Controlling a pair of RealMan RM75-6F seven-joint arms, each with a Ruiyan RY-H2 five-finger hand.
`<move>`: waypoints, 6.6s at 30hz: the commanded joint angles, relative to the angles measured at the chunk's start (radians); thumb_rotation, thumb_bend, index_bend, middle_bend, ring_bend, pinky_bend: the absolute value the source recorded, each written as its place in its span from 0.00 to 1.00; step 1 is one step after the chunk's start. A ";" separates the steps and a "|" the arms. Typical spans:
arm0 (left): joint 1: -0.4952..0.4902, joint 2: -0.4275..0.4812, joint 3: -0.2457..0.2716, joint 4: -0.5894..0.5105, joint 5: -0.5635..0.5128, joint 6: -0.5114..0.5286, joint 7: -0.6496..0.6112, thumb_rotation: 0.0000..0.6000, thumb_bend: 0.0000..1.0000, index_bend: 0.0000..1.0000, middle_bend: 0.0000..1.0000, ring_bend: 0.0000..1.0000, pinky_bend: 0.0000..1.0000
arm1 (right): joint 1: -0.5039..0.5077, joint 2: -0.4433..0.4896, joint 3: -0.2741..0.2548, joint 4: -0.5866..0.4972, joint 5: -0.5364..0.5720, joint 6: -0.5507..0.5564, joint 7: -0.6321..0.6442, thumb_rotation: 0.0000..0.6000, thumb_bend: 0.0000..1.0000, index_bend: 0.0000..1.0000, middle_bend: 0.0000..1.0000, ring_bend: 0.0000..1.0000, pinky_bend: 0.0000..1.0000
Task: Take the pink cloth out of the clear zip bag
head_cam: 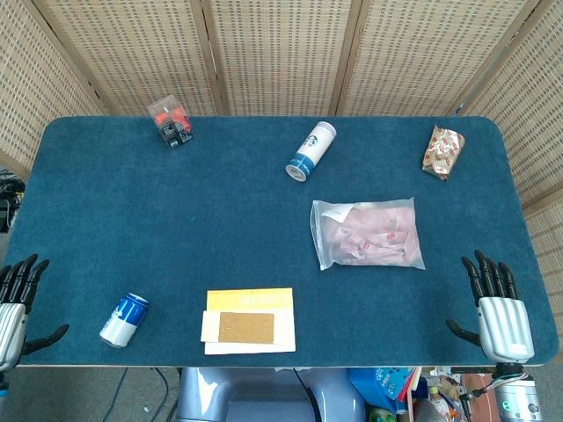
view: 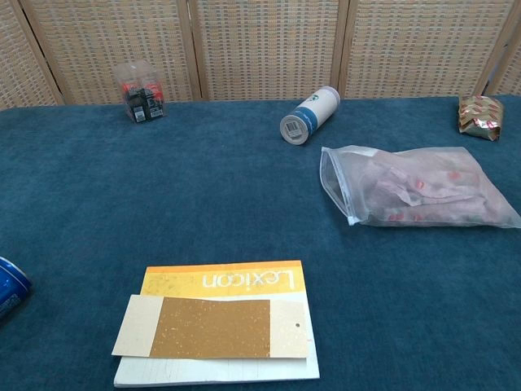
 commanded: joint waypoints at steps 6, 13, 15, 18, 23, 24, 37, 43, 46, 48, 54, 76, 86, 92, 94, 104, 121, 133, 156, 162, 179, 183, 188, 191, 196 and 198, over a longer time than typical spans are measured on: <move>0.006 0.005 -0.002 0.005 0.001 0.012 -0.019 1.00 0.10 0.00 0.00 0.00 0.00 | -0.003 0.000 -0.002 0.001 -0.004 0.005 0.001 1.00 0.00 0.00 0.00 0.00 0.00; 0.006 0.006 -0.007 0.005 -0.004 0.016 -0.031 1.00 0.10 0.00 0.00 0.00 0.00 | 0.039 0.003 0.006 -0.009 -0.021 -0.050 -0.003 1.00 0.00 0.00 0.00 0.00 0.00; 0.005 0.003 -0.010 0.005 -0.004 0.018 -0.030 1.00 0.10 0.00 0.00 0.00 0.00 | 0.074 0.003 0.020 -0.014 -0.027 -0.090 -0.018 1.00 0.00 0.00 0.00 0.00 0.00; 0.004 -0.005 -0.014 0.007 0.001 0.023 -0.022 1.00 0.10 0.00 0.00 0.00 0.00 | 0.154 -0.002 0.062 -0.041 -0.009 -0.189 0.016 1.00 0.00 0.00 0.00 0.00 0.00; -0.005 -0.016 -0.024 0.013 -0.024 0.004 -0.004 1.00 0.10 0.00 0.00 0.00 0.00 | 0.305 -0.023 0.160 -0.031 0.118 -0.386 0.032 1.00 0.00 0.00 0.00 0.00 0.00; -0.008 -0.018 -0.028 0.016 -0.032 -0.001 -0.001 1.00 0.10 0.00 0.00 0.00 0.00 | 0.336 -0.036 0.178 -0.010 0.155 -0.423 0.006 1.00 0.00 0.00 0.00 0.00 0.00; -0.033 -0.030 -0.060 0.040 -0.115 -0.055 -0.007 1.00 0.10 0.00 0.00 0.00 0.00 | 0.638 -0.223 0.248 0.216 0.615 -0.677 -0.284 1.00 0.00 0.00 0.00 0.00 0.00; -0.044 -0.033 -0.069 0.046 -0.146 -0.080 -0.001 1.00 0.10 0.00 0.00 0.00 0.00 | 0.710 -0.265 0.215 0.296 0.739 -0.705 -0.380 1.00 0.00 0.00 0.00 0.00 0.00; -0.049 -0.036 -0.070 0.050 -0.158 -0.092 0.005 1.00 0.10 0.00 0.00 0.00 0.00 | 0.743 -0.265 0.195 0.325 0.815 -0.730 -0.423 1.00 0.00 0.00 0.00 0.00 0.00; -0.052 -0.038 -0.070 0.051 -0.162 -0.098 0.010 1.00 0.10 0.00 0.00 0.00 0.00 | 0.770 -0.250 0.168 0.338 0.869 -0.758 -0.469 1.00 0.00 0.00 0.00 0.00 0.00; -0.058 -0.041 -0.074 0.053 -0.179 -0.107 0.018 1.00 0.10 0.00 0.00 0.00 0.00 | 0.820 -0.225 0.118 0.372 0.946 -0.808 -0.517 1.00 0.00 0.00 0.00 0.00 0.00; -0.074 -0.056 -0.074 0.055 -0.200 -0.126 0.050 1.00 0.10 0.00 0.00 0.00 0.00 | 0.823 -0.349 0.076 0.625 0.711 -0.787 -0.326 1.00 0.50 0.56 0.65 0.62 0.71; -0.079 -0.059 -0.073 0.058 -0.205 -0.136 0.047 1.00 0.10 0.00 0.00 0.00 0.00 | 0.772 -0.308 0.079 0.567 0.438 -0.690 -0.093 1.00 0.74 0.68 0.74 0.70 0.75; -0.102 -0.056 -0.087 0.064 -0.195 -0.154 0.024 1.00 0.11 0.00 0.00 0.00 0.00 | 0.782 -0.270 0.099 0.491 0.360 -0.677 -0.020 1.00 0.81 0.69 0.74 0.70 0.75; -0.123 -0.050 -0.100 0.066 -0.190 -0.171 0.012 1.00 0.11 0.00 0.00 0.00 0.00 | 0.795 -0.260 0.112 0.457 0.346 -0.676 -0.021 1.00 0.81 0.69 0.75 0.70 0.75; -0.284 0.040 -0.208 0.055 -0.171 -0.326 -0.128 1.00 0.11 0.00 0.00 0.00 0.00 | 0.925 -0.323 0.206 0.356 0.474 -0.705 -0.209 1.00 0.84 0.69 0.75 0.70 0.75; -0.499 0.029 -0.284 0.023 -0.211 -0.544 -0.224 1.00 0.11 0.06 0.00 0.00 0.00 | 1.137 -0.483 0.324 0.363 0.781 -0.639 -0.460 1.00 0.85 0.70 0.75 0.70 0.75; -0.605 -0.049 -0.297 0.028 -0.277 -0.628 -0.183 1.00 0.11 0.25 0.00 0.00 0.00 | 1.206 -0.510 0.347 0.381 0.872 -0.610 -0.501 1.00 0.85 0.70 0.75 0.70 0.75; -0.740 -0.192 -0.285 0.053 -0.414 -0.645 -0.010 1.00 0.11 0.29 0.00 0.00 0.00 | 1.230 -0.492 0.311 0.349 0.925 -0.572 -0.495 1.00 0.87 0.70 0.75 0.70 0.75; -0.761 -0.223 -0.282 0.070 -0.421 -0.634 0.008 1.00 0.13 0.33 0.00 0.00 0.00 | 1.233 -0.490 0.309 0.340 0.933 -0.567 -0.483 1.00 0.88 0.70 0.75 0.70 0.75; -0.776 -0.306 -0.266 0.148 -0.386 -0.582 -0.017 1.00 0.33 0.69 0.00 0.00 0.00 | 1.217 -0.459 0.282 0.319 0.934 -0.549 -0.465 1.00 0.89 0.70 0.75 0.70 0.75; -0.780 -0.329 -0.266 0.171 -0.371 -0.575 -0.045 1.00 0.33 0.69 0.00 0.00 0.00 | 1.208 -0.452 0.275 0.315 0.923 -0.551 -0.450 1.00 0.89 0.69 0.72 0.70 0.74; -0.799 -0.361 -0.276 0.208 -0.393 -0.603 -0.072 1.00 0.33 0.70 0.00 0.00 0.00 | 1.205 -0.416 0.247 0.282 0.970 -0.556 -0.498 1.00 0.42 0.19 0.16 0.20 0.18; -0.817 -0.386 -0.283 0.245 -0.414 -0.626 -0.080 1.00 0.33 0.70 0.00 0.00 0.00 | 1.206 -0.391 0.222 0.254 1.009 -0.530 -0.555 1.00 0.15 0.00 0.00 0.00 0.00; -0.859 -0.439 -0.284 0.330 -0.438 -0.685 -0.083 1.00 0.33 0.70 0.00 0.00 0.00 | 1.150 -0.315 0.155 0.184 1.001 -0.444 -0.600 1.00 0.00 0.00 0.00 0.00 0.00; -0.864 -0.448 -0.286 0.339 -0.440 -0.692 -0.094 1.00 0.33 0.70 0.00 0.00 0.00 | 1.122 -0.281 0.129 0.160 0.976 -0.438 -0.591 1.00 0.00 0.00 0.00 0.00 0.00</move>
